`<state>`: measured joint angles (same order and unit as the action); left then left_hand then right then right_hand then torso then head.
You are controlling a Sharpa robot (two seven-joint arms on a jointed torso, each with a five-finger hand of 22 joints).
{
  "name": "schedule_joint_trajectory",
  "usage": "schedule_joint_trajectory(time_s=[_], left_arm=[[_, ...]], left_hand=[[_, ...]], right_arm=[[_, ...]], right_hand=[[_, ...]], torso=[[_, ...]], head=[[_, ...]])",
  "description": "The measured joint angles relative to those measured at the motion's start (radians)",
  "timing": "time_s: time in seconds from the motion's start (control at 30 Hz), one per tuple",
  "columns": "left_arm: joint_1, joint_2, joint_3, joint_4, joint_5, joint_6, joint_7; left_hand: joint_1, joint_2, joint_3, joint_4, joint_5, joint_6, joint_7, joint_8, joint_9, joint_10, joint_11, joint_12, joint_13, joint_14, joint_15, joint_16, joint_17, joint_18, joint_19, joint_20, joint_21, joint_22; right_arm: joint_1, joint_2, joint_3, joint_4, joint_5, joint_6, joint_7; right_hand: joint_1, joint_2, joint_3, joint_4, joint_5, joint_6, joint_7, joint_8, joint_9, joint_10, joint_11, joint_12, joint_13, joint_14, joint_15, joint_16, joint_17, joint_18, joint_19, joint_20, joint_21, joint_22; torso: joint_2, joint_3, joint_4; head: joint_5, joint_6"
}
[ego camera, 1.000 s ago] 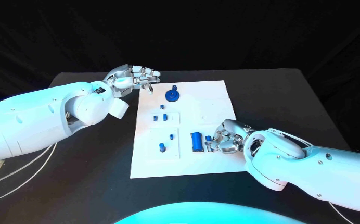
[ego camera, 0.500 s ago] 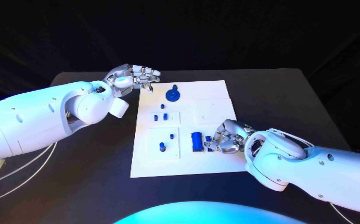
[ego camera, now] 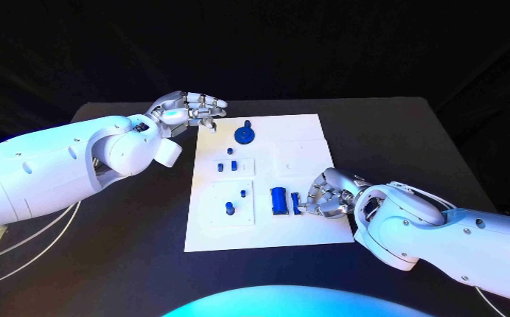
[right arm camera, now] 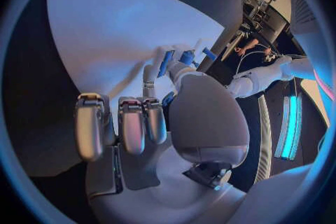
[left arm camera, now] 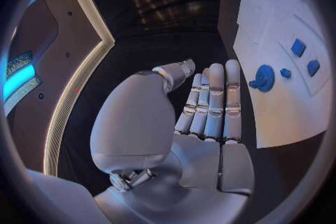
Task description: Assemble the parts on the task board
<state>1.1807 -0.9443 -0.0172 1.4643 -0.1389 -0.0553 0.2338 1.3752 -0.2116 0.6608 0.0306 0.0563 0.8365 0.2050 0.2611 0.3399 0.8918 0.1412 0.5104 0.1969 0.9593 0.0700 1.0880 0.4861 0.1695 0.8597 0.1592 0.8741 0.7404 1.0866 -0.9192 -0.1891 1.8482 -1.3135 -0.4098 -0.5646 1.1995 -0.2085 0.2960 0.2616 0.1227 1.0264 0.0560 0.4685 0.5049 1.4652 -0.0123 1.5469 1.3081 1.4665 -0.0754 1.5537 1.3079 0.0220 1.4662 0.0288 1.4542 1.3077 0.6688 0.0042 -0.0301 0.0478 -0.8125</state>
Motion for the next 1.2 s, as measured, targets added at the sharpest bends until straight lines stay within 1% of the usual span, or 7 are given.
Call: schedule_joint_trajectory(time_s=[0.07,0.17,0.37,0.67,0.8,0.97,1.2], left_arm=[[0.0,0.0,0.0,0.0,0.0,0.0,0.0],[0.0,0.001,0.0,-0.001,0.0,0.0,0.0],[0.0,0.001,0.0,-0.002,0.0,0.0,0.0],[0.0,0.001,0.0,-0.002,0.001,0.0,0.0],[0.0,0.001,0.0,-0.002,0.001,0.0,0.0],[0.0,0.001,0.0,-0.001,0.001,0.0,0.0],[0.0,0.001,0.0,-0.001,0.001,0.0,0.0]], left_hand=[[0.0,0.0,0.0,0.0,0.0,0.0,0.0,0.0,0.0,0.0,0.0,0.0,0.0,0.0,0.0,0.0,0.0,0.0,0.0,0.0,0.0,0.0],[0.0,0.0,0.0,0.0,0.0,0.0,0.0,0.0,0.0,0.0,0.0,0.001,0.0,0.0,0.0,0.0,0.0,0.0,0.0,0.0,0.0,0.0],[0.0,0.0,0.0,0.0,0.0,0.0,0.0,0.0,0.0,0.0,0.0,0.004,0.0,0.0,0.0,0.0,0.0,0.0,0.0,0.0,0.0,0.0],[0.0,0.0,0.0,0.0,0.0,0.0,0.0,0.0,0.0,0.0,0.0,0.004,0.0,0.0,0.0,0.0,0.0,0.0,0.0,0.0,0.0,0.0],[0.0,0.0,0.0,0.0,0.0,0.0,0.0,0.0,0.0,0.0,0.0,0.004,0.0,0.0,0.0,0.0,0.0,0.0,0.0,0.0,0.0,0.0],[0.004,0.004,0.0,0.0,0.0,0.0,0.0,0.0,0.0,0.0,0.0,0.004,0.0,0.0,0.0,0.0,0.0,0.0,0.0,0.0,0.0,0.0],[0.004,0.004,0.0,0.0,0.0,0.0,0.0,0.0,0.0,0.0,0.0,0.004,0.0,0.0,0.0,0.0,0.0,0.0,0.0,0.0,0.0,0.0]], right_arm=[[0.0,0.0,0.0,-0.002,0.0,0.002,0.009],[0.001,0.001,0.0,-0.005,0.0,0.005,0.018],[0.001,0.008,0.0,-0.01,-0.008,0.009,0.023],[0.001,0.022,0.0,-0.016,-0.022,0.016,0.019],[0.001,0.028,0.0,-0.017,-0.028,0.02,0.015],[0.001,0.032,0.0,-0.018,-0.039,0.03,0.009],[0.001,0.029,0.0,-0.014,-0.053,0.027,0.005]], right_hand=[[0.043,0.001,-0.014,-0.002,-0.048,-0.001,0.001,0.0,-0.003,0.0,0.0,0.0,0.0,0.0,0.0,0.0,0.0,0.0,0.0,0.0,0.0,0.0],[0.069,0.002,-0.029,0.002,-0.066,-0.001,0.001,0.0,-0.005,0.0,0.0,0.0,0.0,0.0,0.0,0.0,0.0,0.0,0.0,0.0,0.0,0.0],[0.078,0.004,-0.041,0.004,-0.066,-0.001,0.001,0.0,-0.006,0.0,0.0,0.0,0.0,0.0,0.0,0.0,0.0,0.0,0.0,0.0,0.0,0.0],[0.081,0.007,-0.066,0.025,-0.066,-0.001,0.001,0.0,-0.01,0.0,0.0,0.0,0.0,0.0,0.0,0.0,0.0,0.0,0.0,0.0,0.0,0.0],[0.081,0.007,-0.078,0.029,-0.055,-0.001,0.001,0.0,-0.011,0.0,0.0,0.0,0.0,0.0,0.0,0.0,0.0,0.0,0.0,0.0,0.0,0.0],[0.094,0.02,-0.097,0.024,-0.009,0.003,-0.003,0.004,-0.015,0.0,0.0,0.0,0.0,0.0,0.0,0.0,0.0,0.0,0.0,0.0,0.0,0.0],[0.098,0.016,-0.102,0.028,-0.002,0.003,-0.003,0.004,-0.015,0.0,0.0,0.0,0.0,0.0,0.0,0.0,0.0,0.0,0.0,0.0,0.0,0.0]], torso=[[0.0,0.0003,0.0],[0.0,0.0004,0.0],[0.0,-0.0005,0.0006],[0.0,-0.0013,0.0016],[0.0,-0.0013,0.0016],[0.0,-0.0013,0.0012],[0.0,-0.0009,0.0012]], head=[[0.0,0.0],[0.0,0.0],[-0.002,0.0],[-0.002,-0.001],[-0.002,-0.002],[-0.002,-0.002],[-0.002,0.0]])
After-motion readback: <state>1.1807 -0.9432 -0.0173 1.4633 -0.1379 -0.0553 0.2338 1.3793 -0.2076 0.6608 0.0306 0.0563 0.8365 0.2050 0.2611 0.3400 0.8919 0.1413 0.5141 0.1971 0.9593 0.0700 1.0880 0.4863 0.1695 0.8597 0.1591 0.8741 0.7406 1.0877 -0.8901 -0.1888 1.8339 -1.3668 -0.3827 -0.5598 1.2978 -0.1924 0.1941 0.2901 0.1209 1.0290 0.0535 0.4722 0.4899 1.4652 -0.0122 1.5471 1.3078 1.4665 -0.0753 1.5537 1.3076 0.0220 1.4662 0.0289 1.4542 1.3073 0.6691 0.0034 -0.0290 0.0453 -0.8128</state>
